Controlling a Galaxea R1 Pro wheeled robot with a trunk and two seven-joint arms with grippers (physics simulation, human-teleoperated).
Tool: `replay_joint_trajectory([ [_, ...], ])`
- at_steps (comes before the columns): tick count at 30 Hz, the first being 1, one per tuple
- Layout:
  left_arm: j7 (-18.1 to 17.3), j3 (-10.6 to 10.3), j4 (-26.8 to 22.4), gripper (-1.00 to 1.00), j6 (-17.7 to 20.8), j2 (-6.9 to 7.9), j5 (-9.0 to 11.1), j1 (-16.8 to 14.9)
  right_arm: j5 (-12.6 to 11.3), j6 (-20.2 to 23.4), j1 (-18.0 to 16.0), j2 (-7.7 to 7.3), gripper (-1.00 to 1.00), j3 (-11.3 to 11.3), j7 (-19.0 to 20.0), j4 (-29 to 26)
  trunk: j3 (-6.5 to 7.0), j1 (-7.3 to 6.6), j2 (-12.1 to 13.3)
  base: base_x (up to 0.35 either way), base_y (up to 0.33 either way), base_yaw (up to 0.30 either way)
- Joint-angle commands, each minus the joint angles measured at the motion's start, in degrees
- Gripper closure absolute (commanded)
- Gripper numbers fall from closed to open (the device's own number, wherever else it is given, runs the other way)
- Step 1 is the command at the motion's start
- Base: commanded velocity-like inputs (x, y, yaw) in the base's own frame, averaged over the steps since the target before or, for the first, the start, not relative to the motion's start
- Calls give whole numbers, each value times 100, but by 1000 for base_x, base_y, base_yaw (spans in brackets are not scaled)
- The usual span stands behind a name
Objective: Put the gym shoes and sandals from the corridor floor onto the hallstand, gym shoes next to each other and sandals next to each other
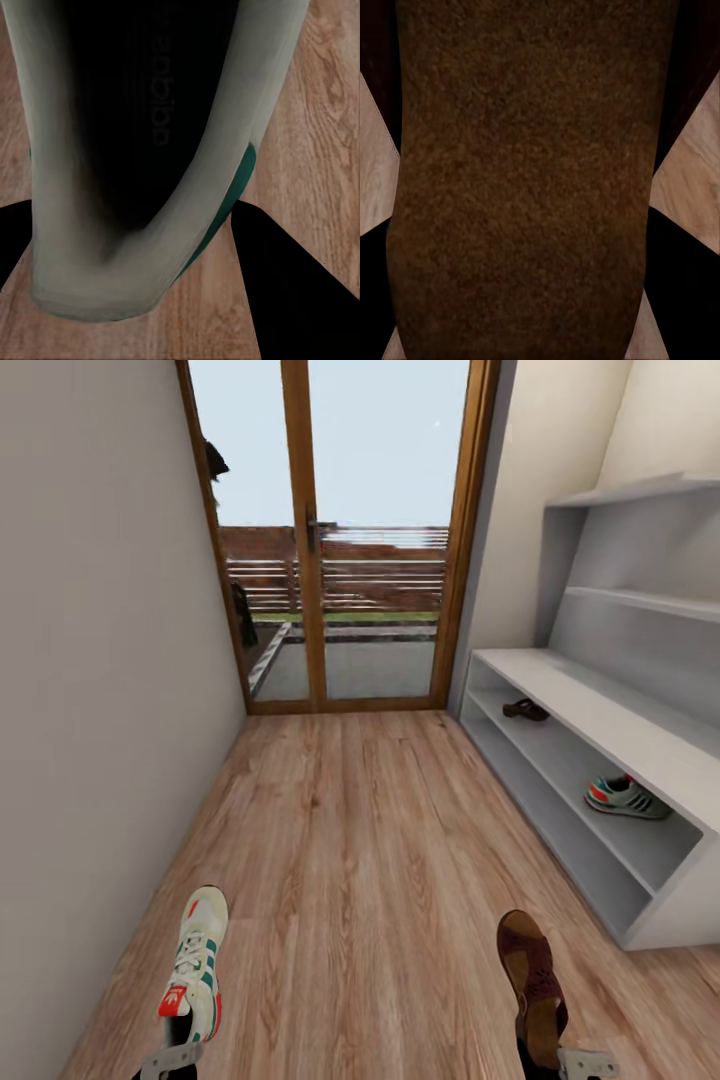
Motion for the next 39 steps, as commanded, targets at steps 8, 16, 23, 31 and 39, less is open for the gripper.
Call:
replay_joint_trajectory([
  [8, -55, 44, 3, 100, -16, -4, -36, -6, 59, -23, -6, 15, 100, -45, 49, 4, -5, 2, -2, 340, 0, 0],
  [16, -55, 44, 3, 100, -17, -4, -36, -6, 59, -23, -6, 20, 100, -45, 51, 8, -5, 2, -2, 340, 0, 0],
  [23, -55, 38, 3, 100, -16, -10, -36, -6, 64, -23, -6, 14, 100, -45, 62, 12, -5, 2, -2, 340, 0, 0],
  [31, -54, 41, 3, 100, -14, -5, -36, -6, 68, -23, -6, 12, 100, -41, 66, 10, -5, 2, -2, 340, 0, 0],
  [39, -55, 42, 3, 100, -17, -5, -36, -6, 68, -23, -6, 15, 100, -38, 67, 8, -5, 2, -2, 339, 0, 0],
])
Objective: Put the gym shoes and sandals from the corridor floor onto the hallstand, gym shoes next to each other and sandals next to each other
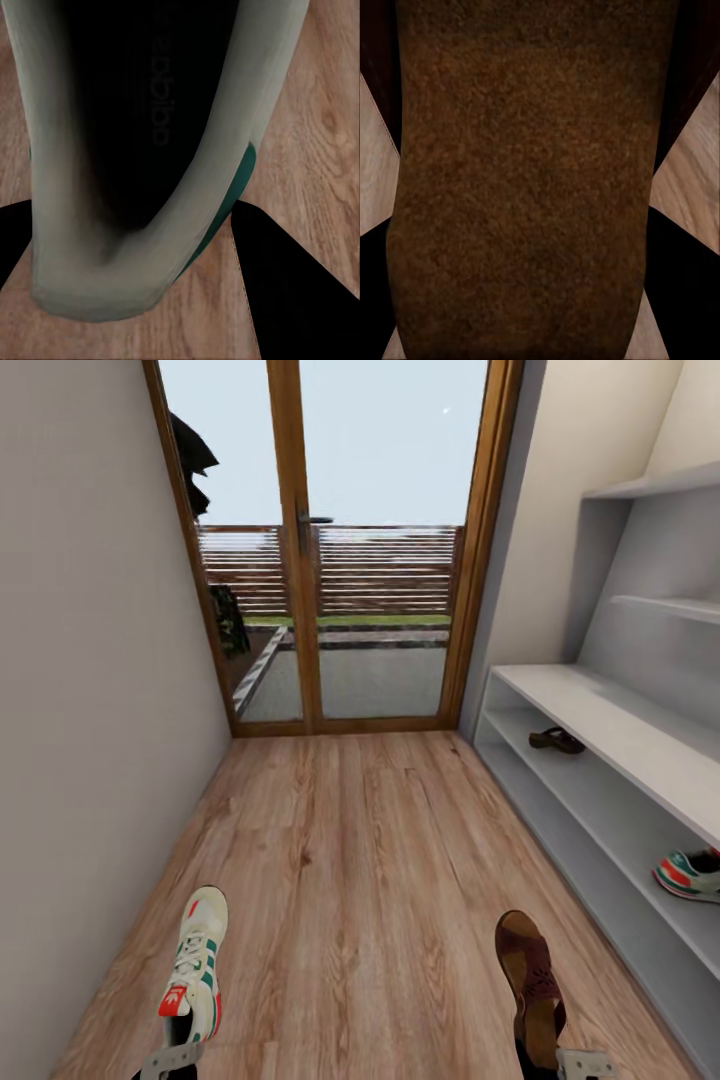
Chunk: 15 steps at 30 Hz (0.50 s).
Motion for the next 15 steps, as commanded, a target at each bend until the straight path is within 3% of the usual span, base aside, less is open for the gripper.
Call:
replay_joint_trajectory([
  [1, -53, 44, 3, 100, -17, -5, -36, -6, 54, -23, -6, 5, 100, -47, 44, 1, -5, 2, -2, 339, 0, 0],
  [15, -51, 45, 3, 100, -15, -3, -36, -6, 49, -23, -6, 11, 100, -47, 28, -1, -5, 2, -2, 340, 0, 0],
])
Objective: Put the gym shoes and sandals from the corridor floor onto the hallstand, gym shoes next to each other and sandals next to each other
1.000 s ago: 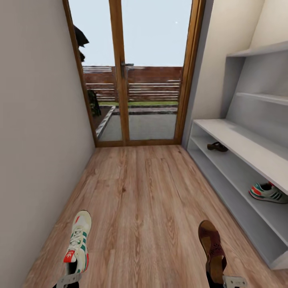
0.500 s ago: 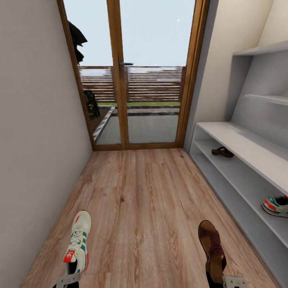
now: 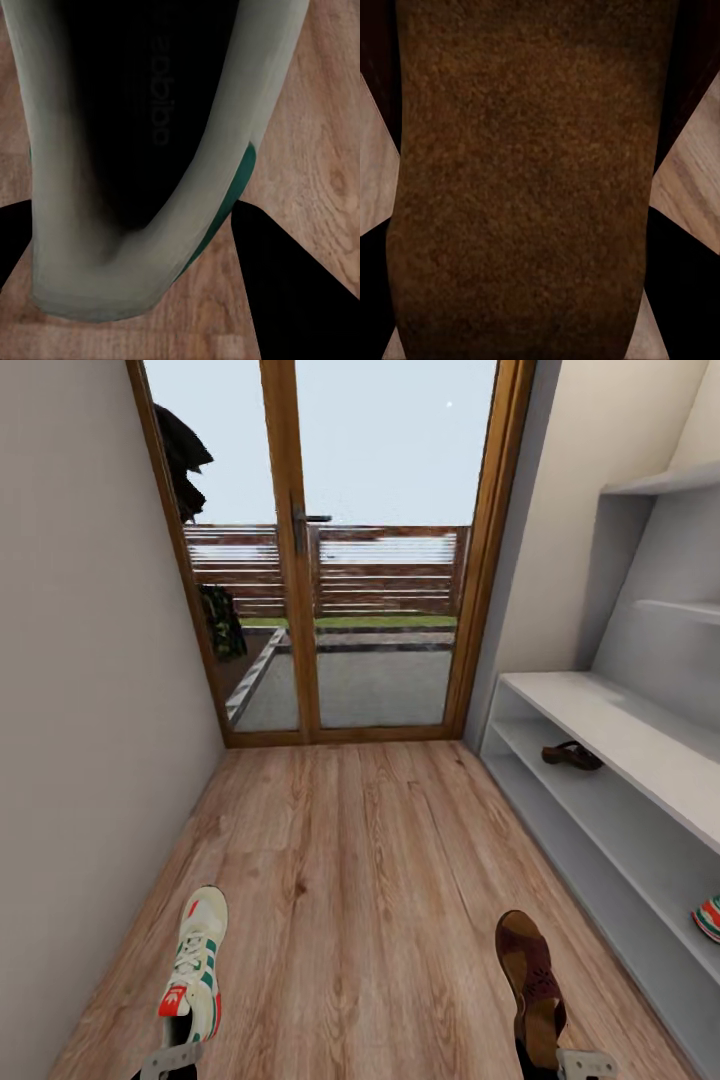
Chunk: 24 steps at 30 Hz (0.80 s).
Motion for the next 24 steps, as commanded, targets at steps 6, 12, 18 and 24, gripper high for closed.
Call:
replay_joint_trajectory([
  [6, -54, 43, 3, 100, -18, -6, -36, -6, 51, -23, -6, 6, 100, -52, 40, 2, -5, 2, -2, 340, 0, 0],
  [12, -54, 45, 3, 100, -18, -4, -36, -6, 51, -23, -6, 6, 100, -50, 41, 4, -5, 2, -2, 340, 11, -1],
  [18, -57, 43, 3, 100, -18, -7, -36, -6, 51, -23, -6, 6, 100, -48, 41, 6, 9, 2, -2, 337, 112, -171],
  [24, -56, 43, 3, 100, -18, -7, -36, -6, 51, -23, -6, 6, 100, -48, 41, 10, 27, 2, -2, 330, 138, -237],
])
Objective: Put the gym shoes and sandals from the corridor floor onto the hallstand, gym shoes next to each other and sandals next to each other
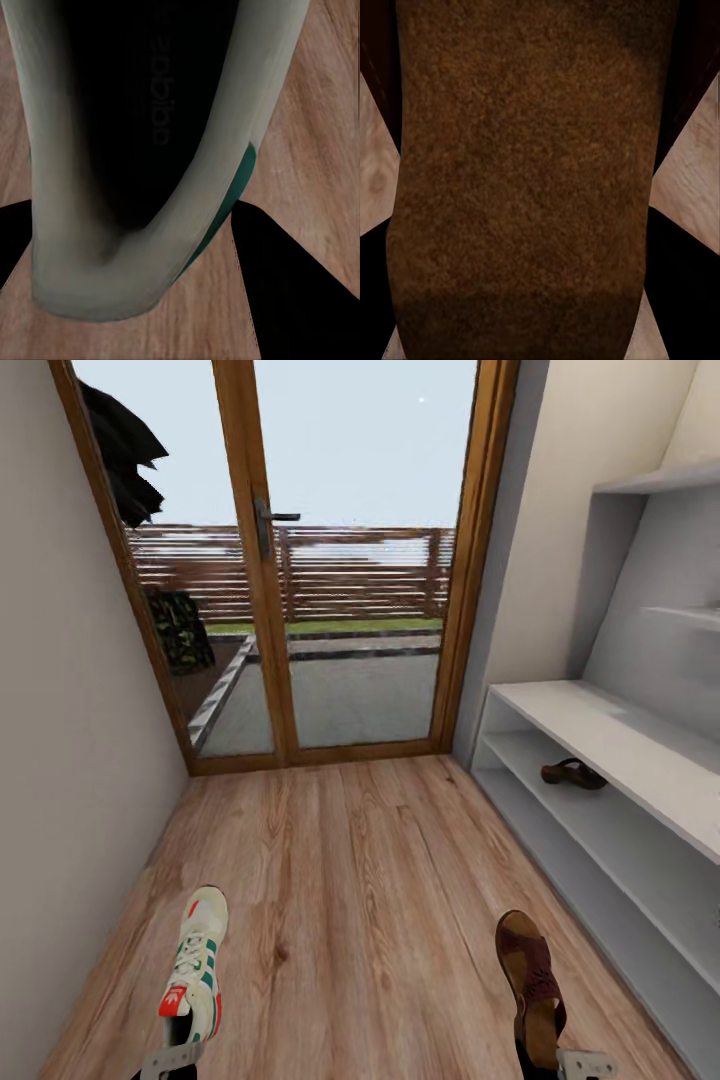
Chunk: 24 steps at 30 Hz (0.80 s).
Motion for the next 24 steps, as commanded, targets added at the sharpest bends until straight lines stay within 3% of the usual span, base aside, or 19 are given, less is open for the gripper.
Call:
replay_joint_trajectory([
  [1, -52, 42, 4, 100, -19, -4, -36, -5, 55, -23, -7, 6, 100, -48, 45, 2, -2, 2, -2, 315, 174, -241],
  [24, -53, 69, 206, 100, -19, 6, -36, -5, 55, -23, -7, 6, 100, -55, 45, 3, 71, 2, -2, 294, 216, -241],
])
